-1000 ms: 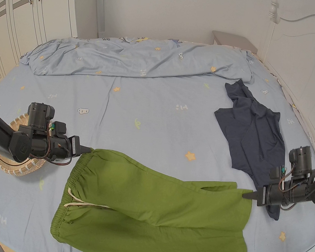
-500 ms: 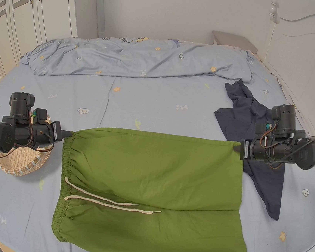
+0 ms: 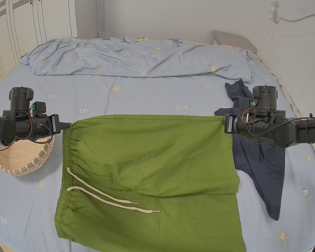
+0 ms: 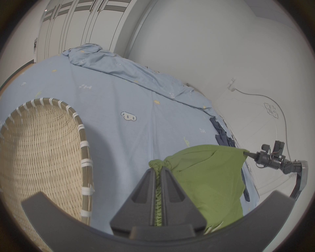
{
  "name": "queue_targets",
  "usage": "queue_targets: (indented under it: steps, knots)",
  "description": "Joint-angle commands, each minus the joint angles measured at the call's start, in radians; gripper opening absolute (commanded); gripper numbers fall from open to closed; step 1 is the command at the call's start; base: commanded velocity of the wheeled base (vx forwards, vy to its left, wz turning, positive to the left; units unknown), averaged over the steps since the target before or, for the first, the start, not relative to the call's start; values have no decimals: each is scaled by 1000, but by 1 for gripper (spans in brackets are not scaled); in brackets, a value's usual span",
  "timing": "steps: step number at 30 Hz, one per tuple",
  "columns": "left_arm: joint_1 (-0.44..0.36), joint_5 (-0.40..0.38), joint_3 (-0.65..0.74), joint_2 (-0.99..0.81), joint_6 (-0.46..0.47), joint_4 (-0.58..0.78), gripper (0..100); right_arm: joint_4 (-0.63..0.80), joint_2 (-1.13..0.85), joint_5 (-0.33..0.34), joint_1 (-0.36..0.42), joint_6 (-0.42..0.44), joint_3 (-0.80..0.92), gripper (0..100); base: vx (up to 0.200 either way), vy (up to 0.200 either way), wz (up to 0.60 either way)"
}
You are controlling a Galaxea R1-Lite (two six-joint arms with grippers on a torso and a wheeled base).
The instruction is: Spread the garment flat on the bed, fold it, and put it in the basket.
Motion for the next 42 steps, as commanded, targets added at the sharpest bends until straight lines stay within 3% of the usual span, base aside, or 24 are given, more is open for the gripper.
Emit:
queue_targets:
  steps: [1,11,32,33,34,35,42]
  knots:
    - [4,-1,-81,92,26,-1,0,14,134,-48,-5,-19,-159,0,0,0,0]
    - [33,-1,-147,126,28,1,0,13,244,-71,-1,-48,-333,0,0,0,0]
    - [24,-1,-190,178,49,1,0,10,304,-74,1,-53,-380,0,0,0,0]
    - [24,-1,-192,180,49,2,100,10,312,-74,2,-53,-385,0,0,0,0]
    - [24,-1,-192,180,51,2,100,10,315,-74,4,-53,-386,0,0,0,0]
    - [22,-1,-192,180,51,2,100,10,318,-74,5,-51,-386,100,0,0,0]
    - [11,-1,-193,174,54,1,100,11,324,-74,5,-53,-394,100,0,0,0]
